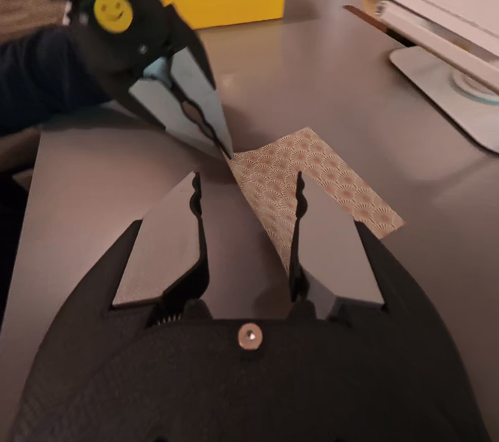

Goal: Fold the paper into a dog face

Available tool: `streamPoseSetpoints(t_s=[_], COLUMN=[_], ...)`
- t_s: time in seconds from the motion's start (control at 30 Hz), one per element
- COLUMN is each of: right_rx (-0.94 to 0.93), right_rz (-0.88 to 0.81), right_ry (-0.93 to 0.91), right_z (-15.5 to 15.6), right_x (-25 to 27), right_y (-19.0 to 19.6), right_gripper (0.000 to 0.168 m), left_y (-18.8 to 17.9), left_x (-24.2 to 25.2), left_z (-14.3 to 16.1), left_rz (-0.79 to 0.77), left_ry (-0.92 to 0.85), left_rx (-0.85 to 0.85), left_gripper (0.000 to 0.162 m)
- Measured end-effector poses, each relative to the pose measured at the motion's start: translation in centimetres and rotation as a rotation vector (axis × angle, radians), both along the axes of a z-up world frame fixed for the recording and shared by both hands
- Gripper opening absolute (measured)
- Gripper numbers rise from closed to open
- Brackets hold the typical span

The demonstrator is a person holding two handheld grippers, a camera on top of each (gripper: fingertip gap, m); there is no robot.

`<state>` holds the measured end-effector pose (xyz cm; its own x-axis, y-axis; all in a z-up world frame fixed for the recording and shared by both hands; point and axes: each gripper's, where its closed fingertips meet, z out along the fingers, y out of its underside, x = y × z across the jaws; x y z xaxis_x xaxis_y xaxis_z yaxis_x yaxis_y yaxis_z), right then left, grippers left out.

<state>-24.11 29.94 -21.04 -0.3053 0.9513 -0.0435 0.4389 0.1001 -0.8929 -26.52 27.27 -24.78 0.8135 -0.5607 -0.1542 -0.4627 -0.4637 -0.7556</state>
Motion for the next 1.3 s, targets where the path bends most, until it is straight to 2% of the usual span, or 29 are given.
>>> streamPoseSetpoints(t_s=[0.13, 0.2, 0.27, 0.33, 0.4, 0.47, 0.53, 0.57, 0.63, 0.73, 1.07, 1.3], right_rx=[0.244, 0.283, 0.245, 0.184, 0.115, 0.023, -0.096, -0.159, -0.263, -0.305, -0.104, -0.074], right_rz=[-0.084, -0.132, -0.171, -0.207, -0.267, -0.326, -0.331, -0.327, -0.325, -0.333, -0.362, -0.361], right_ry=[-0.055, 0.001, 0.092, 0.191, 0.296, 0.397, 0.488, 0.519, 0.527, 0.498, 0.321, 0.262], right_z=[-1.7, -0.6, 1.6, 4.1, 6.5, 8.3, 9.6, 10.0, 10.1, 9.5, 6.0, 4.8], right_x=[-0.5, -0.4, 0.0, 0.8, 1.9, 3.1, 4.2, 4.6, 4.9, 4.8, 2.9, 2.4], right_y=[0.8, 1.6, 2.2, 3.1, 4.5, 6.1, 7.1, 7.4, 8.1, 8.6, 7.8, 7.6], right_gripper=[0.047, 0.044, 0.046, 0.049, 0.05, 0.053, 0.056, 0.05, 0.041, 0.047, 0.052, 0.052], left_y=[-0.3, -0.3, -0.4, -0.7, -1.3, -1.6, -1.0, -0.5, 0.3, 0.8, 0.6, 0.0], left_x=[0.3, -0.3, -0.9, -0.9, -1.6, -4.4, -7.8, -9.1, -10.6, -10.8, -7.3, -5.7], left_z=[2.6, 3.6, 4.9, 7.7, 12.2, 15.6, 15.3, 14.1, 11.3, 8.6, 5.2, 4.1], left_rz=[0.006, 0.018, 0.027, -0.005, -0.037, 0.013, 0.142, 0.208, 0.295, 0.34, 0.238, 0.153], left_ry=[-0.199, -0.248, -0.324, -0.49, -0.745, -1.008, -1.184, -1.216, -1.215, -1.148, -0.791, -0.708], left_rx=[0.009, 0.042, 0.076, 0.146, 0.268, 0.361, 0.325, 0.276, 0.193, 0.097, -0.004, -0.043], left_gripper=[0.0, 0.0, 0.0, 0.0, 0.0, 0.0, 0.0, 0.0, 0.0, 0.0, 0.0, 0.0])
